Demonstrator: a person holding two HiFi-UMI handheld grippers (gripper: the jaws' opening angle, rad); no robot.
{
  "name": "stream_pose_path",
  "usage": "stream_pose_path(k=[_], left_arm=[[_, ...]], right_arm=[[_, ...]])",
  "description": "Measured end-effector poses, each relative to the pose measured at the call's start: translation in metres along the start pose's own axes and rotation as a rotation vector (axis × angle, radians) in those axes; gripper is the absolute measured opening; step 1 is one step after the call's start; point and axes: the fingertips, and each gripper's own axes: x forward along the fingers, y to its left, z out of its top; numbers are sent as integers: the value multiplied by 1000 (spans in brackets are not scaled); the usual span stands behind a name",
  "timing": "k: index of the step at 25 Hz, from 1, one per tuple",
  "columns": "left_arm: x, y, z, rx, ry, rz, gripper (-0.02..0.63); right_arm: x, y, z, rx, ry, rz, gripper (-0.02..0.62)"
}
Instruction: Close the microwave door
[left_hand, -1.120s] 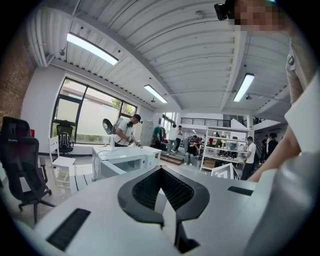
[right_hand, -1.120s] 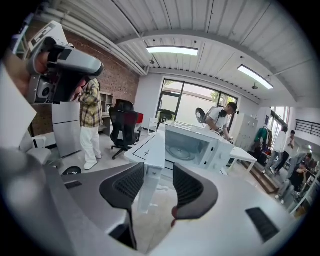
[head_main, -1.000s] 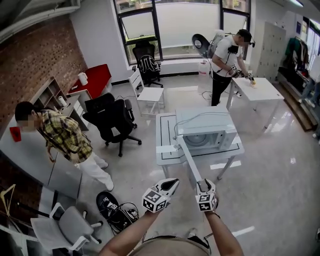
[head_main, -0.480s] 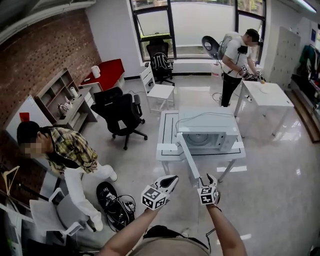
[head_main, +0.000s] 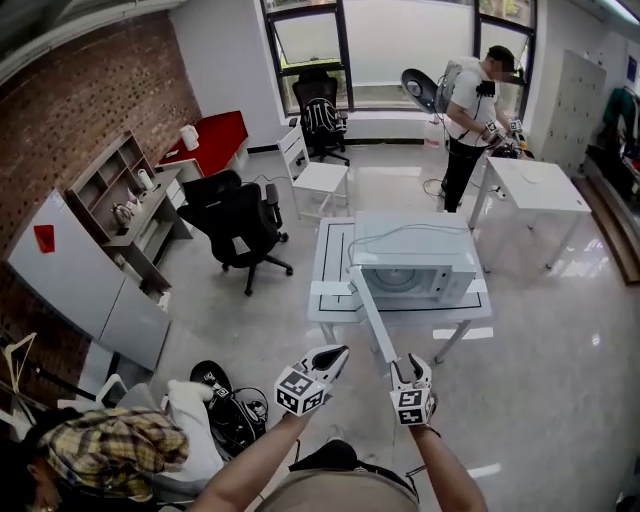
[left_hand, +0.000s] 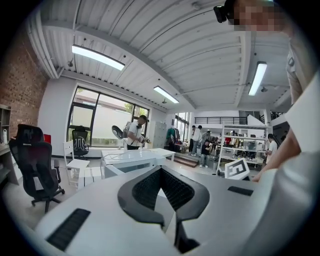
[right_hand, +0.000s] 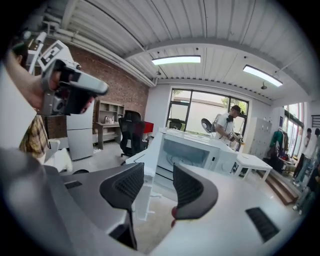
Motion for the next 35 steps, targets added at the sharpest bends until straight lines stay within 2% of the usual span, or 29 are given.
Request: stream_pose_path(k=[3,6,11,26,35], left_arm=[[11,14,-5,-26,16,1,5],[22,16,-9,-28,35,-25,5],[37,19,-14,-23,63,-80,5],[64,64,-25,-46,83,-178,5],[91,70,-29,-58,75,-232,5]], right_arm=[[-7,26,6,-4,-23,47,187],[0,35,-6,-33,28,28,187],[18,22,-25,-10,100,-45,187],[32,-16,-28,38,127,-187,187],[45,-49,-22,64,127,-281,187]])
